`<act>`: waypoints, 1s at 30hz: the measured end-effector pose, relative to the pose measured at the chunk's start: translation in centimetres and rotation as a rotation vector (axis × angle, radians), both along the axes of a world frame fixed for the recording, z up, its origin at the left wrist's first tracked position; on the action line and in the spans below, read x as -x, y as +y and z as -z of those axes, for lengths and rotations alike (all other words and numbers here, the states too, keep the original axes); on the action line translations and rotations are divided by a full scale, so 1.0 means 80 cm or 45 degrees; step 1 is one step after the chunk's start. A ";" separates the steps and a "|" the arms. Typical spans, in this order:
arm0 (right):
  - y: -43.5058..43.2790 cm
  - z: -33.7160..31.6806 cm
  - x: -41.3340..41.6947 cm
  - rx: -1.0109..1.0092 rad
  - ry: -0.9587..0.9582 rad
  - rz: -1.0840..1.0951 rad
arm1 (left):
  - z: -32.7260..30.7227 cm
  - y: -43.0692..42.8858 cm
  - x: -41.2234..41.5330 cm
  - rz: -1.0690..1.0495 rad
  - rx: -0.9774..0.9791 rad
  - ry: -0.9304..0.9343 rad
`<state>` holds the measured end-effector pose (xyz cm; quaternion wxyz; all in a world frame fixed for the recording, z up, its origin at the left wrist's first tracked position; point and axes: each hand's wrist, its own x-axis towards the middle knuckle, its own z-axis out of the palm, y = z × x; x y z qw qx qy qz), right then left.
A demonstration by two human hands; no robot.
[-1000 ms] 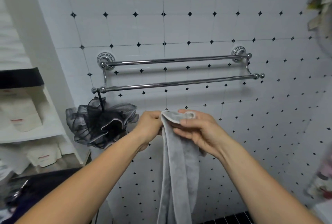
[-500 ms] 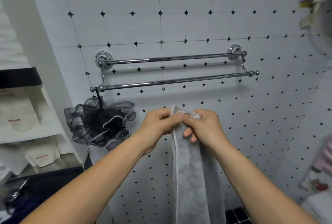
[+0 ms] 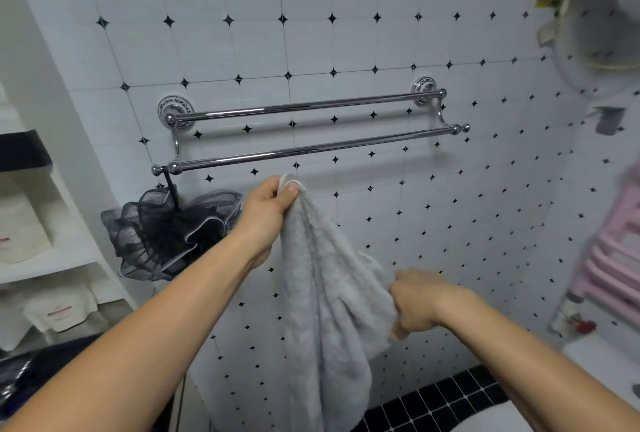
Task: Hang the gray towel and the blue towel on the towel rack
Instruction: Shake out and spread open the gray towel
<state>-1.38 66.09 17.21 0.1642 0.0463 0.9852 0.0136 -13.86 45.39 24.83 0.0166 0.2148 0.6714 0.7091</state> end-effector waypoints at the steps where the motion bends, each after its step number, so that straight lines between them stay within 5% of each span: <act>1: 0.011 0.009 -0.001 -0.048 0.004 0.012 | -0.002 -0.003 0.002 -0.008 -0.020 -0.005; 5: 0.065 0.022 -0.007 0.082 0.150 0.211 | -0.006 -0.021 0.009 -0.071 -0.003 0.016; 10: 0.120 -0.004 -0.020 0.702 0.398 0.339 | 0.004 -0.046 0.021 -0.293 0.264 0.111; 14: 0.130 -0.020 -0.023 1.054 0.657 0.347 | 0.005 -0.063 0.025 -0.358 0.524 0.466; 20: 0.128 -0.041 -0.029 1.011 0.809 0.256 | 0.005 -0.077 0.030 -0.032 1.015 1.102; 25: 0.143 -0.058 -0.043 0.806 0.610 0.200 | 0.008 -0.079 0.026 -0.099 0.997 0.903; 30: 0.162 -0.068 -0.045 0.615 0.710 0.280 | 0.013 -0.060 0.019 -0.207 0.796 0.567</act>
